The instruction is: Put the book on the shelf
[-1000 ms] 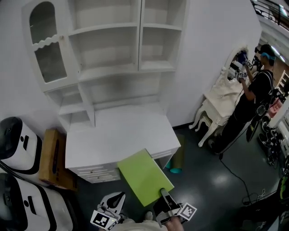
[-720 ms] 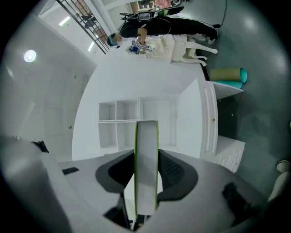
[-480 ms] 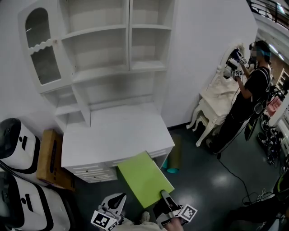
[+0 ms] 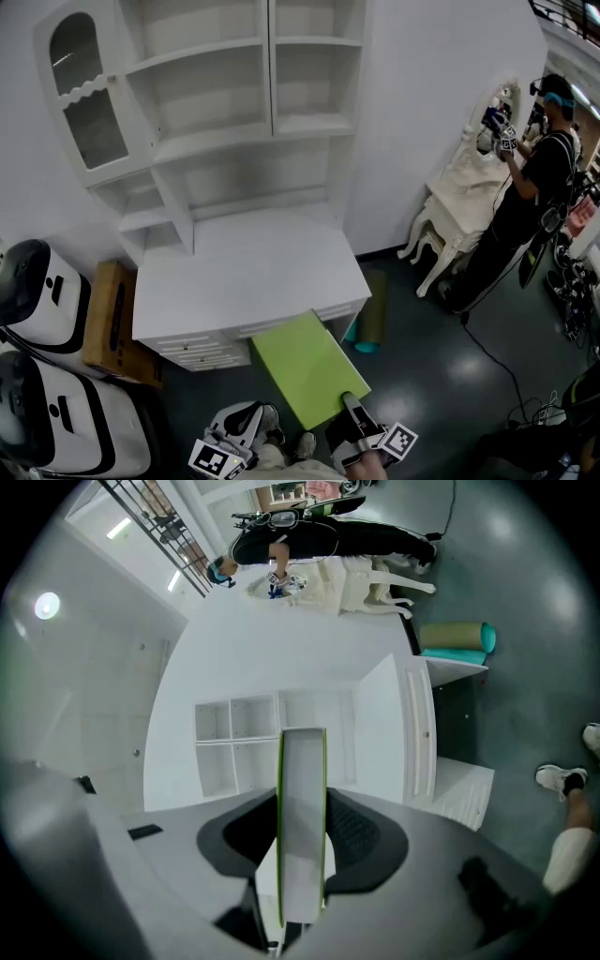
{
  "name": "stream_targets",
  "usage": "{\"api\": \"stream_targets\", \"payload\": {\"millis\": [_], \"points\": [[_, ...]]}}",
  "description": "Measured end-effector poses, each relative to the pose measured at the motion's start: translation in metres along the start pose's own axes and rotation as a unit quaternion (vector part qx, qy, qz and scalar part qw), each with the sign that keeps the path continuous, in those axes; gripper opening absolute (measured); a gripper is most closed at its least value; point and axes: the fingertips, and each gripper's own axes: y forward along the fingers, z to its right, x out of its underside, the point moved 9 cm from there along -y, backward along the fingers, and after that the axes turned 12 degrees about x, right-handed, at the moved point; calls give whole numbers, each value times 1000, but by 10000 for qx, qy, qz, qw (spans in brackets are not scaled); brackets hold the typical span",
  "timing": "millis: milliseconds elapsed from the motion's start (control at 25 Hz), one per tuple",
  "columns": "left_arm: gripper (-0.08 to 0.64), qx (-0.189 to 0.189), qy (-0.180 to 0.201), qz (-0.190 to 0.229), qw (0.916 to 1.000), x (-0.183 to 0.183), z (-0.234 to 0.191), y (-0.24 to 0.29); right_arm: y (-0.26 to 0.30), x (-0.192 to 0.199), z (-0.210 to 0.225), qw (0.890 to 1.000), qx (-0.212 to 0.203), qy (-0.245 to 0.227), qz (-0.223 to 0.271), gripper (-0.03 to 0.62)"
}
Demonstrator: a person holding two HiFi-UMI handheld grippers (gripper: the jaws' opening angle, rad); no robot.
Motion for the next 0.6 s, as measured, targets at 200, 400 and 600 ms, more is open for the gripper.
{"api": "stream_targets", "payload": {"millis": [200, 400, 600], "points": [[9, 222, -3, 108, 9997, 2, -28, 8, 21, 9, -7, 10000, 49, 10, 34, 150], [9, 672, 185, 187, 9974, -14, -63, 25, 48, 9, -23, 9998, 15, -64, 173, 150], [9, 857, 290, 143, 9958, -23, -104, 36, 87, 11, -39, 9995, -68, -139, 283, 150]]}}
